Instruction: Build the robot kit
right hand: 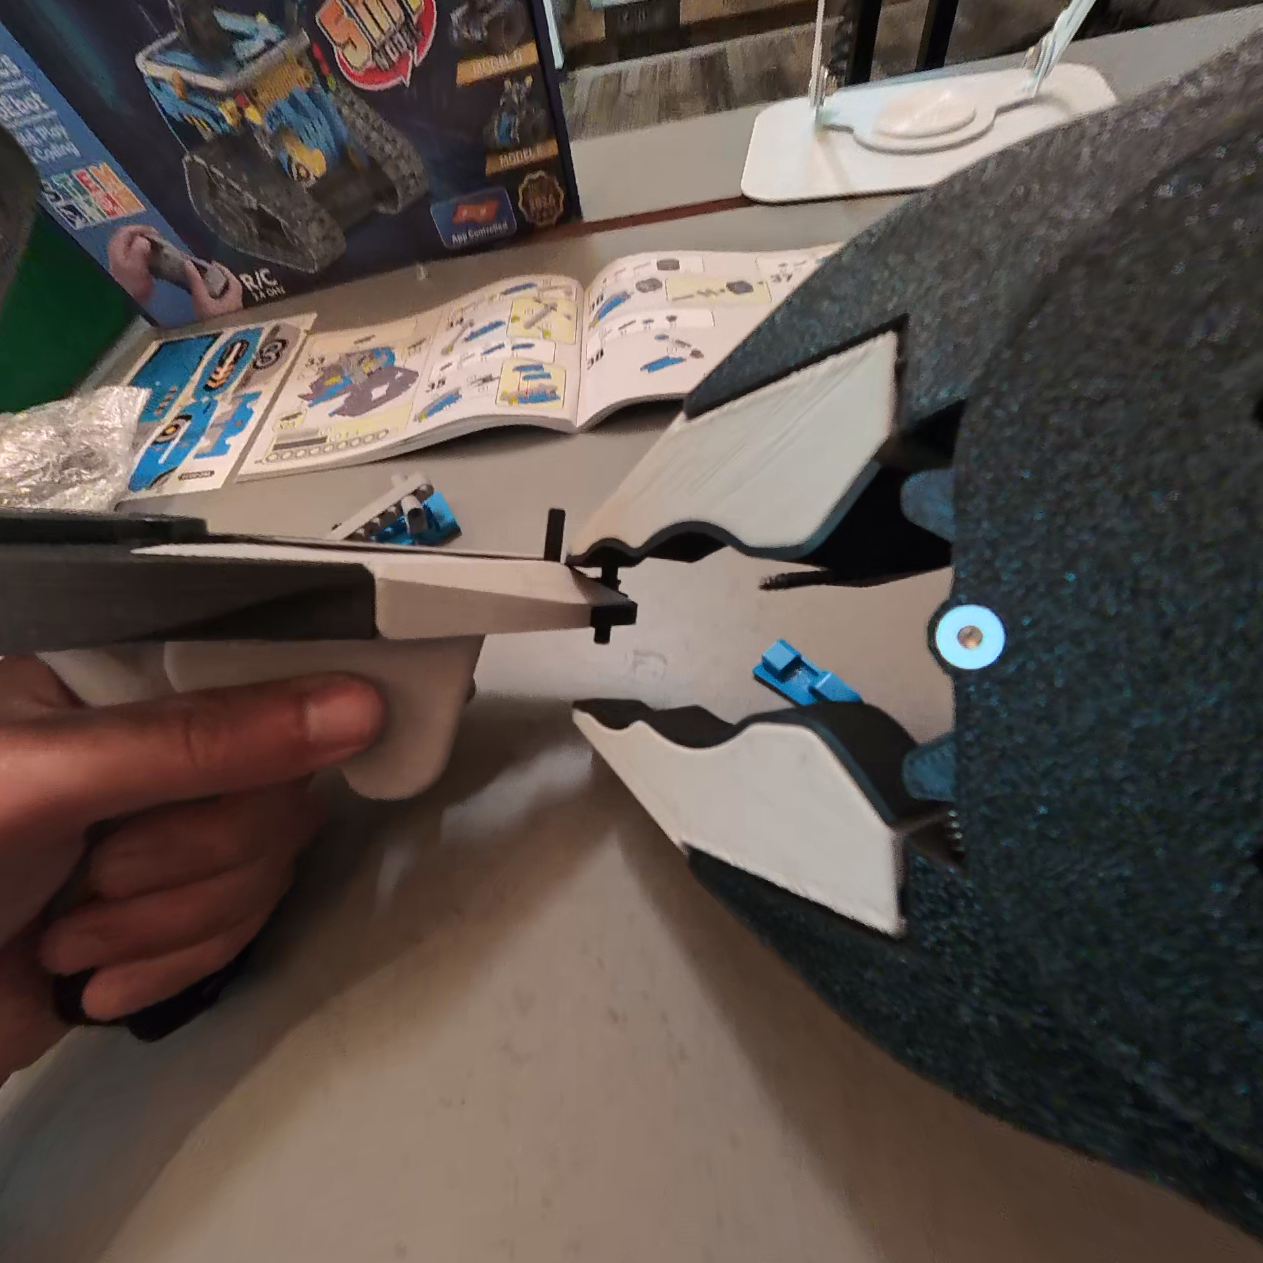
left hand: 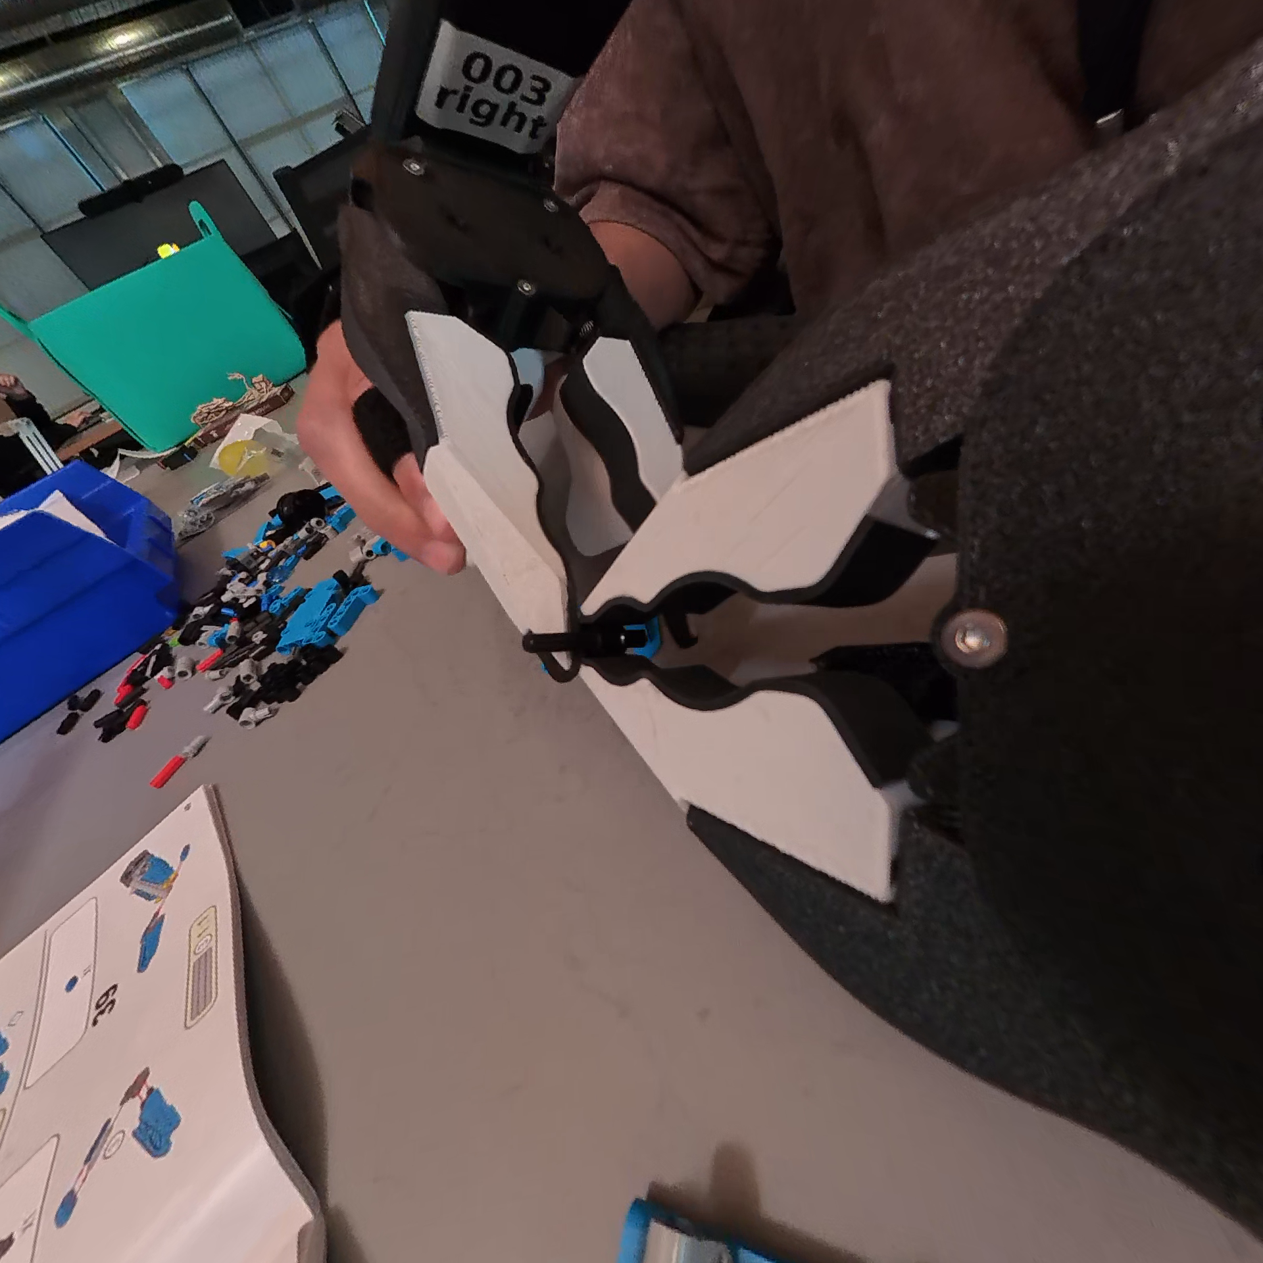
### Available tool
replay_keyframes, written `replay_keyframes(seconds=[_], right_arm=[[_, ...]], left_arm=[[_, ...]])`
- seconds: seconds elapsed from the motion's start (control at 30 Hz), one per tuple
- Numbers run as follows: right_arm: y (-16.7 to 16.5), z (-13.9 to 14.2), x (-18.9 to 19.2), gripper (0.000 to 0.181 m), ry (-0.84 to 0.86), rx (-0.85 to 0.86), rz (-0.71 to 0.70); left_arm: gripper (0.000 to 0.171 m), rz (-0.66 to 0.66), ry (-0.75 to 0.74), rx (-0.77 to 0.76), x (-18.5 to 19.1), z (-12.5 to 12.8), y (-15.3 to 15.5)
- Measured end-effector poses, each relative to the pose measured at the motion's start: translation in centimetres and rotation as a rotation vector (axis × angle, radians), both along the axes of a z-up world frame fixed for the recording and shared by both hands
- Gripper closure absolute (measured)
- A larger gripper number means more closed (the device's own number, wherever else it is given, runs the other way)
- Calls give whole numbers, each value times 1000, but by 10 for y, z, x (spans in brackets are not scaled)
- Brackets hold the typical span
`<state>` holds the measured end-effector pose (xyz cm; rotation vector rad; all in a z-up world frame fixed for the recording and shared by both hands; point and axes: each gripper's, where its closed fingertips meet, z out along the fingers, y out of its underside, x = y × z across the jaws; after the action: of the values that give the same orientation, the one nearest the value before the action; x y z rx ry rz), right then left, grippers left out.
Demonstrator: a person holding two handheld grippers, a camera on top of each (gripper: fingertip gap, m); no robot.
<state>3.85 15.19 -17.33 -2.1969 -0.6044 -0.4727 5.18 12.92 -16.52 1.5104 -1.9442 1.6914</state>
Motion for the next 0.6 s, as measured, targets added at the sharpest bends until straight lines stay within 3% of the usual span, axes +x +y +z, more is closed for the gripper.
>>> replay_keyframes(seconds=[0.1,0.27,0.6], right_arm=[[1,4,6,158,-75,21,-4],[3,3,7,158,-143,29,2],[9,6,11,161,-112,21,-47]], left_arm=[[165,-16,7,-4,-2,0,-2],[166,-22,48,-57,-3,1,0],[166,19,44,-96,1,5,6]])
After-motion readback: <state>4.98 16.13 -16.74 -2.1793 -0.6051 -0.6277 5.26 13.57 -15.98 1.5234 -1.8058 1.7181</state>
